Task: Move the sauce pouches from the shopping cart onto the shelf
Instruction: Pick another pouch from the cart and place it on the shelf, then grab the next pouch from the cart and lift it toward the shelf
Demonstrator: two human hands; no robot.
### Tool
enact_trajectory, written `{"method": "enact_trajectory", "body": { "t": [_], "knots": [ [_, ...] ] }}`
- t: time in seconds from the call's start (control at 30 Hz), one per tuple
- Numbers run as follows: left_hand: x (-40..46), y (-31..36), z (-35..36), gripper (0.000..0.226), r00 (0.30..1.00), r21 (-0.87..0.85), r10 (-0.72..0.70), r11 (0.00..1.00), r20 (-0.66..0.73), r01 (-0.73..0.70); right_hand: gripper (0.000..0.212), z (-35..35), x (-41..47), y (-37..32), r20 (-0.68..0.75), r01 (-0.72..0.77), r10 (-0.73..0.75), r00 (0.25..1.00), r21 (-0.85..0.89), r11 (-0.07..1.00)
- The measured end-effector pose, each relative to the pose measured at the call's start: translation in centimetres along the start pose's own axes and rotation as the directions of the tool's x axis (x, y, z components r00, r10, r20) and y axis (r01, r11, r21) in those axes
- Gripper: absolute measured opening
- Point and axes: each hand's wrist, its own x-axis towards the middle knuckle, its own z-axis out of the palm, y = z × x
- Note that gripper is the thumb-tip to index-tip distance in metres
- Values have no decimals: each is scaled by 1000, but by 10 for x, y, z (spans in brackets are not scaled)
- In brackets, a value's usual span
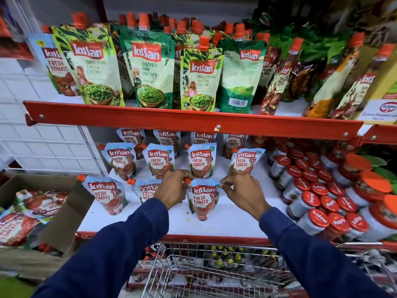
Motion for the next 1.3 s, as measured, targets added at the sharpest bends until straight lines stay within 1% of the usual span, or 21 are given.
{"method": "enact_trajectory", "body": {
  "t": [0.07, 0.17, 0.33, 0.47, 0.53, 0.6, 0.7, 0.8, 0.9, 0.97, 1.03, 1.1, 1.2, 1.27, 1.3],
  "knots": [
    [-2, 0, -1, 42, 1000, -16, -9, 1000, 21, 9, 19, 0, 0, 0, 14, -6, 6, 1000, 12, 1000],
    [-7, 2, -2, 48, 998, 49, 28, 998, 53, -30, 22, 1, -1, -2, 43, -11, 9, 999, 48, 999],
    [-18, 10, -2, 61, 998, 149, 60, 987, 15, -61, 37, 2, -5, -2, 55, -26, 22, 998, 65, 998],
    [-31, 12, 0, 70, 993, 229, 120, 967, -18, -113, 55, 3, -15, 0, 49, -31, 28, 998, 49, 998],
    [-44, 12, 4, 70, 984, 298, 171, 943, -40, -152, 63, 6, -28, 1, 32, -3, 2, 999, 27, 1000],
    [-64, 10, 14, 66, 962, 393, 266, 892, -59, -222, 70, 10, -50, -1, 20, 29, -29, 999, -1, 1000],
    [-96, -3, 41, 72, 936, 481, 352, 823, -12, -304, 80, 24, -93, -1, 7, 98, -98, 995, -139, 985],
    [-126, -22, 73, 83, 942, 527, 322, 786, 98, -324, 91, 43, -136, 5, 67, 102, -89, 994, -230, 968],
    [-158, -38, 100, 94, 942, 546, 255, 768, 217, -334, 96, 65, -178, 15, 177, 72, -20, 984, -291, 954],
    [-176, -50, 118, 91, 934, 552, 206, 761, 291, -340, 95, 80, -204, 22, 240, 47, 27, 970, -297, 954],
    [-193, -64, 137, 89, 929, 570, 166, 749, 332, -337, 96, 96, -228, 28, 303, 14, 76, 950, -283, 959],
    [-208, -78, 156, 92, 919, 585, 100, 744, 381, -323, 98, 112, -250, 32, 385, -14, 118, 915, -262, 965],
    [-226, -96, 182, 96, 873, 578, -5, 752, 487, -317, 99, 134, -280, 36, 522, -17, 143, 841, -240, 971],
    [-235, -107, 198, 97, 837, 574, -50, 750, 545, -330, 98, 148, -297, 39, 627, -1, 140, 766, -218, 976],
    [-239, -112, 207, 97, 818, 566, -70, 755, 571, -331, 97, 155, -304, 41, 685, 10, 132, 717, -199, 980]
  ]
}}
